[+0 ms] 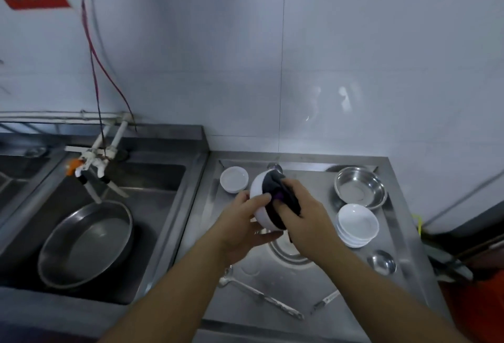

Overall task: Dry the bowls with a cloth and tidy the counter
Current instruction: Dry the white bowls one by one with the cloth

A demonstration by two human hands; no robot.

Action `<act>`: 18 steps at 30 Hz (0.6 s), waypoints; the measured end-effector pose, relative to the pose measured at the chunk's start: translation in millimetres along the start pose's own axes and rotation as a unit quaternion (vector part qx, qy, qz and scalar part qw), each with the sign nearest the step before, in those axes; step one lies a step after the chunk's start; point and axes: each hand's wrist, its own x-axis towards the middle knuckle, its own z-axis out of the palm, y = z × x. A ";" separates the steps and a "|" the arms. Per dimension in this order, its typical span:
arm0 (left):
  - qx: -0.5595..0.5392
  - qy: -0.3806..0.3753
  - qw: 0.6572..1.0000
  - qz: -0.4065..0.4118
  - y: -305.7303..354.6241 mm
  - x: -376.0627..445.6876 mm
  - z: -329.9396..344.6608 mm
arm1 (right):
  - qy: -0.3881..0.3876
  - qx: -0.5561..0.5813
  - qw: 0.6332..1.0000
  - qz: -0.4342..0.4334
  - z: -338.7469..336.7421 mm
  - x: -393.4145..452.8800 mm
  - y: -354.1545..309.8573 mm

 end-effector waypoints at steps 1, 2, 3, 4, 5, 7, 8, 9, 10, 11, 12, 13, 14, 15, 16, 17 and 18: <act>-0.003 -0.014 1.000 -0.002 1.7 -4.8 -1.3 | 0.005 0.011 1.000 0.006 -0.2 -4.4 -3.4; -0.003 -0.021 1.000 -0.006 2.9 -9.1 -3.5 | 0.010 0.020 1.000 0.008 -0.1 -9.0 -6.0; 0.000 -0.024 1.000 -0.009 3.8 -12.5 -5.8 | 0.013 0.036 0.999 0.007 0.5 -13.2 -8.6; 0.008 -0.026 1.000 -0.009 5.2 -15.3 -7.6 | 0.011 0.059 0.998 0.007 1.2 -16.7 -11.7; 0.017 -0.031 0.999 -0.009 6.9 -17.9 -8.8 | 0.006 0.085 0.996 0.007 2.6 -19.3 -15.3; 0.030 -0.049 0.998 -0.013 11.8 -23.1 -10.8 | -0.005 0.116 0.993 0.001 6.8 -23.0 -23.6; 0.028 -0.064 0.997 -0.015 14.9 -25.5 -13.0 | -0.008 0.117 0.993 -0.007 9.8 -23.5 -28.4; 0.021 -0.081 0.996 -0.014 18.4 -27.9 -15.8 | -0.010 0.111 0.994 -0.018 13.5 -23.3 -33.7; 0.011 -0.099 0.995 -0.010 22.4 -30.1 -18.6 | -0.012 0.101 0.994 -0.031 17.5 -22.4 -39.0; 0.002 -0.110 0.994 -0.003 26.5 -32.2 -21.2 | -0.013 0.084 0.995 -0.045 21.9 -21.1 -45.2; -0.007 -0.114 0.993 0.005 30.3 -34.2 -23.5 | -0.013 0.060 0.996 -0.060 26.5 -19.4 -51.9; -0.014 -0.112 0.993 0.014 34.3 -35.1 -25.6 | -0.014 0.029 0.997 -0.074 31.2 -16.4 -58.1; -0.018 -0.105 0.994 0.022 39.1 -35.6 -27.4 | -0.018 -0.005 0.996 -0.085 36.0 -12.4 -63.6; -0.020 -0.096 0.995 0.027 43.8 -36.6 -29.2 | -0.027 -0.038 0.995 -0.089 41.1 -8.0 -68.8; -0.021 -0.086 0.996 0.029 49.0 -37.3 -31.5 | -0.038 -0.066 0.993 -0.091 45.7 -3.3 -74.7; -0.022 -0.078 0.996 0.031 53.3 -37.8 -35.6 | -0.053 -0.096 0.990 -0.090 50.4 1.4 -80.9; -0.025 -0.073 0.996 0.032 57.2 -38.1 -40.8 | -0.069 -0.127 0.985 -0.090 55.0 6.4 -86.4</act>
